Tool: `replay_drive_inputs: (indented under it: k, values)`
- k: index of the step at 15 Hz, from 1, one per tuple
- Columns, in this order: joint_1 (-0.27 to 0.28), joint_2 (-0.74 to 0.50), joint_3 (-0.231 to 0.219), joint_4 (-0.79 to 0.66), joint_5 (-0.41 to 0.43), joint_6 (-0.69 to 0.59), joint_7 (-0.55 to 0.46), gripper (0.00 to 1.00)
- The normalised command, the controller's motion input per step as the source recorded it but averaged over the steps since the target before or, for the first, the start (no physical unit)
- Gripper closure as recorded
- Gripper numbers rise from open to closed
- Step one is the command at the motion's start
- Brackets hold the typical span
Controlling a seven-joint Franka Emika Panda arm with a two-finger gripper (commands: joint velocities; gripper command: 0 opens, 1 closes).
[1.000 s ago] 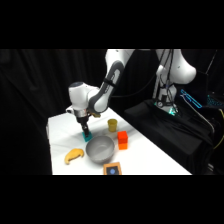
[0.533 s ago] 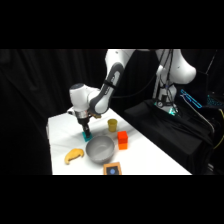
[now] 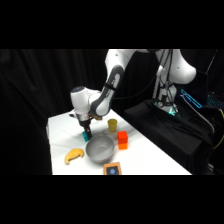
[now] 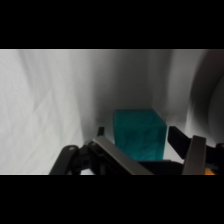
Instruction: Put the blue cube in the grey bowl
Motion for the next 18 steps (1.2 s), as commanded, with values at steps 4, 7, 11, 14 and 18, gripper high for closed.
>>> replay_drive_inputs:
  k: [4,7,11,14,18]
  values:
    - [-0.035,0.01,0.038,0.04,-0.016,0.04,-0.01,0.48]
    - [-0.032,-0.04,0.035,0.02,-0.017,-0.02,-0.01,0.68]
    - [-0.015,-0.17,0.013,-0.03,-0.025,-0.18,0.01,0.74]
    - [0.027,-0.36,-0.015,-0.1,-0.049,-0.34,0.05,0.74]
    - [0.063,-0.42,-0.022,-0.12,-0.074,-0.37,0.08,0.74]
